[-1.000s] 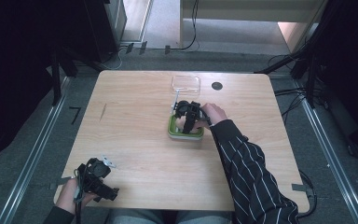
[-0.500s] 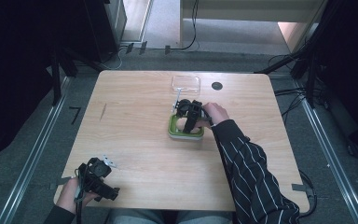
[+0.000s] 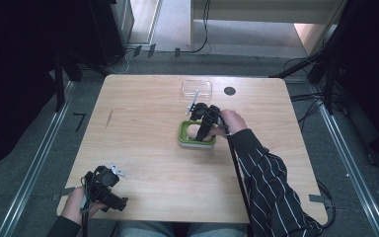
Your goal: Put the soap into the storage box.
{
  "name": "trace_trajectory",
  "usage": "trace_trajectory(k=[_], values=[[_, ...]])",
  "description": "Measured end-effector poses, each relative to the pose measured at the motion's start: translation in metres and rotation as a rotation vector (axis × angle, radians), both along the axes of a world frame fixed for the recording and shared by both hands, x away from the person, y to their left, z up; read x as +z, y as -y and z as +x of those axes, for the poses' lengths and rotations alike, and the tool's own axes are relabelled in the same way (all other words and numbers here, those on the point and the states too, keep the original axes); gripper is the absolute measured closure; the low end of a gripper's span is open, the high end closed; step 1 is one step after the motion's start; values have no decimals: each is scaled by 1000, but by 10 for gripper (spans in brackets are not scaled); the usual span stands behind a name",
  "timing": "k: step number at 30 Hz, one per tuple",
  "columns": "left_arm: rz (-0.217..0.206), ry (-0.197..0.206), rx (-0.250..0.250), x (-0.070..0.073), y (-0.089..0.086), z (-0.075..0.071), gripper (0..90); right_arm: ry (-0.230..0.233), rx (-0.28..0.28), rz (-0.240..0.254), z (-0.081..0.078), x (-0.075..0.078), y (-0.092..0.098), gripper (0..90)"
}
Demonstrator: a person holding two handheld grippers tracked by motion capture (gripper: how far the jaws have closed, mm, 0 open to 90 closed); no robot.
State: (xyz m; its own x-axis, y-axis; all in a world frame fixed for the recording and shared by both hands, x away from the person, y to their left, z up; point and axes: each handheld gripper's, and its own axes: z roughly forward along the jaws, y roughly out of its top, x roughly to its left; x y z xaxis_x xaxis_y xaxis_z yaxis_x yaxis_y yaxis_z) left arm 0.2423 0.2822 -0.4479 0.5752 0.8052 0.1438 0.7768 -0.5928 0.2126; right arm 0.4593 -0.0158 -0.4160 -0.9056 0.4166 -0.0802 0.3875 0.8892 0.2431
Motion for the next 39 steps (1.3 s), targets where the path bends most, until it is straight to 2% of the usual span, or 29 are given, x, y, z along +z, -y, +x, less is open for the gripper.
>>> trace_trajectory(k=[9,16,27,30,39], values=[[0,0,-12,0,3,1,8,-6,-54,38,-10,8,20,90],[4,-5,-28,0,6,4,8,-19,-91,42,-19,11,36,54],[3,1,-43,0,11,7,8,-53,-152,18,-31,8,58,38],[2,-8,-54,0,12,8,8,-53,-165,19,-35,9,63,38],[0,-2,-64,0,16,9,8,-49,-206,2,-52,8,78,38]])
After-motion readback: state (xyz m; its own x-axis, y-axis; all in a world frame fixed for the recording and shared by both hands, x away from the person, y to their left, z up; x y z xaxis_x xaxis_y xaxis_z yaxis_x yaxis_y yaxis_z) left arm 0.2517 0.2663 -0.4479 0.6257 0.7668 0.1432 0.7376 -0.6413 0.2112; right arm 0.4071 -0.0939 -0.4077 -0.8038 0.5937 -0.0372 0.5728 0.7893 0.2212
